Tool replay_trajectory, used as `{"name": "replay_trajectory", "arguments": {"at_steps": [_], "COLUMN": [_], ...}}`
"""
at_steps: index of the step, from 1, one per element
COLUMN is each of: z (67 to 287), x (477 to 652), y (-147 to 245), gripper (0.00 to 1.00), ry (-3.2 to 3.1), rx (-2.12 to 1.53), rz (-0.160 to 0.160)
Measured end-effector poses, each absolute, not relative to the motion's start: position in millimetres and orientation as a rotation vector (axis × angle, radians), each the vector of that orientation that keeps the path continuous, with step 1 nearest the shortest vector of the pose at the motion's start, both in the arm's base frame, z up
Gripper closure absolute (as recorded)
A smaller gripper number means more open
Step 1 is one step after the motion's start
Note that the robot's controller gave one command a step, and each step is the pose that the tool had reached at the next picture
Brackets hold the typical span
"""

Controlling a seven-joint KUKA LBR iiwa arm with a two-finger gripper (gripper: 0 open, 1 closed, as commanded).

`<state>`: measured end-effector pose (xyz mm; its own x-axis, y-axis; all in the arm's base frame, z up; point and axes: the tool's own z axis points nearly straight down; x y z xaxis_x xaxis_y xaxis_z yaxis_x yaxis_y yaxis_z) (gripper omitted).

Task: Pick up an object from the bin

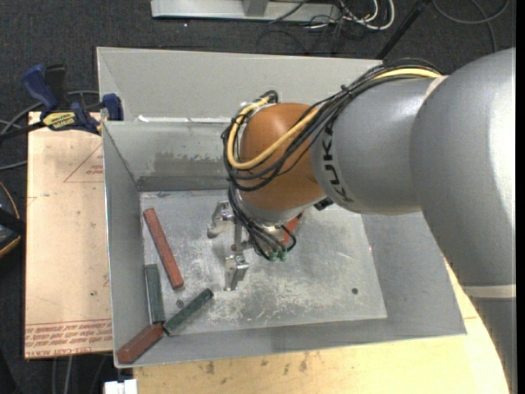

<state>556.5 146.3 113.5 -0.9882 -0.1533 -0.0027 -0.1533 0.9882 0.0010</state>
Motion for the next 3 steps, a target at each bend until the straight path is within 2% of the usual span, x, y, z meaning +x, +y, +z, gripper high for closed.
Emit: {"name": "replay_trajectory", "arguments": {"at_steps": [1,2,3], "z": [80.1,77.7,77.6], "x": [530.0,528.4,528.5], "y": [128.6,127.6,127.6], "gripper": [1.00,0.00,0.00], "ry": [3.128,3.132,3.131], "rx": [-0.222,-0.222,-0.222], "rz": [0.007,0.004,0.005]}}
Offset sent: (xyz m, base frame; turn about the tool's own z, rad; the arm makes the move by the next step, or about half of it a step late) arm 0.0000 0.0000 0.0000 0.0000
